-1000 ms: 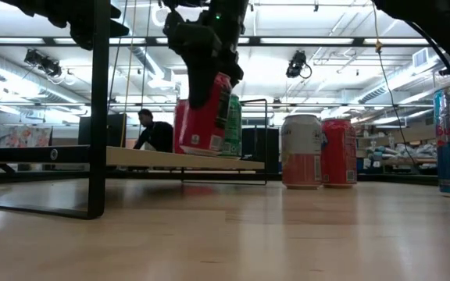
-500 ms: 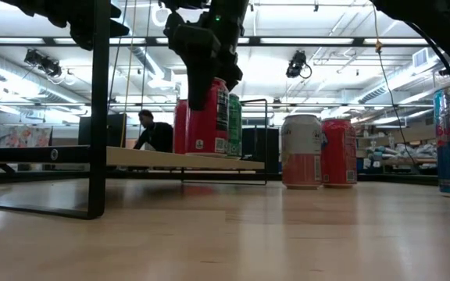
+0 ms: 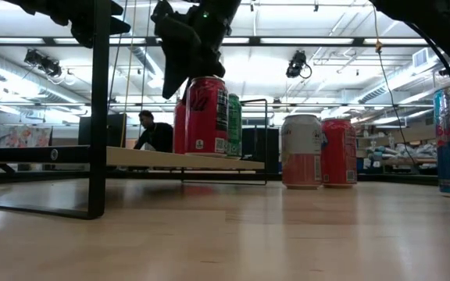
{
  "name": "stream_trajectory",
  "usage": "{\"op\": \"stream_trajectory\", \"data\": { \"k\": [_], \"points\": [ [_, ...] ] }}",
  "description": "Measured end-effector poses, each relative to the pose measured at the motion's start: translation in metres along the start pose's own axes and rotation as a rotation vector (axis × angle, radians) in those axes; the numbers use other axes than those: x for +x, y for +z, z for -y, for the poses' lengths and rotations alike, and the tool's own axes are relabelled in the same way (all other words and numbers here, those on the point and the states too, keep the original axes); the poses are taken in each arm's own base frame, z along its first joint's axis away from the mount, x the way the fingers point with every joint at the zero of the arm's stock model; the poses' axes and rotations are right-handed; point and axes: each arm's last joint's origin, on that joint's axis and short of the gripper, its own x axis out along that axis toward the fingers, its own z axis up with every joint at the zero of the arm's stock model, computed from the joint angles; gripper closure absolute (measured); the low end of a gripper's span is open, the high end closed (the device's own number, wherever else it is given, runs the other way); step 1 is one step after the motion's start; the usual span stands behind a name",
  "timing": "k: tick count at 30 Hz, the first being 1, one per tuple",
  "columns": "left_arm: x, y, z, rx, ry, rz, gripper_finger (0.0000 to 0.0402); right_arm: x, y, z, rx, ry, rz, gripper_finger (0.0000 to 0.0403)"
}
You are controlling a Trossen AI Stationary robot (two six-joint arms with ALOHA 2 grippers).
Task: Place canned beverage on shelf
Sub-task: Put the red soda can on the shelf
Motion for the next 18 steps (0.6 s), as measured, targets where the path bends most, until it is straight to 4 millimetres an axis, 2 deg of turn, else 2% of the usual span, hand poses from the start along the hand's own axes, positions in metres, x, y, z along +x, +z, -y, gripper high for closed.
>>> {"op": "stream_trajectory", "data": {
  "k": [6,12,18],
  "points": [
    [0.000,0.000,0.000,0.001,0.000,-0.001,0.0170,-0.015,0.002,0.003,-0.059,-0.017,0.026,0.0050],
    [0.000,-0.001,0.000,0.007,0.001,-0.013,0.0170,-0.054,-0.002,-0.009,-0.257,0.011,0.050,0.0050],
    [0.000,-0.002,0.000,0.007,0.001,-0.014,0.0170,-0.068,-0.017,-0.016,-0.316,-0.002,-0.062,0.0050]
  ]
}}
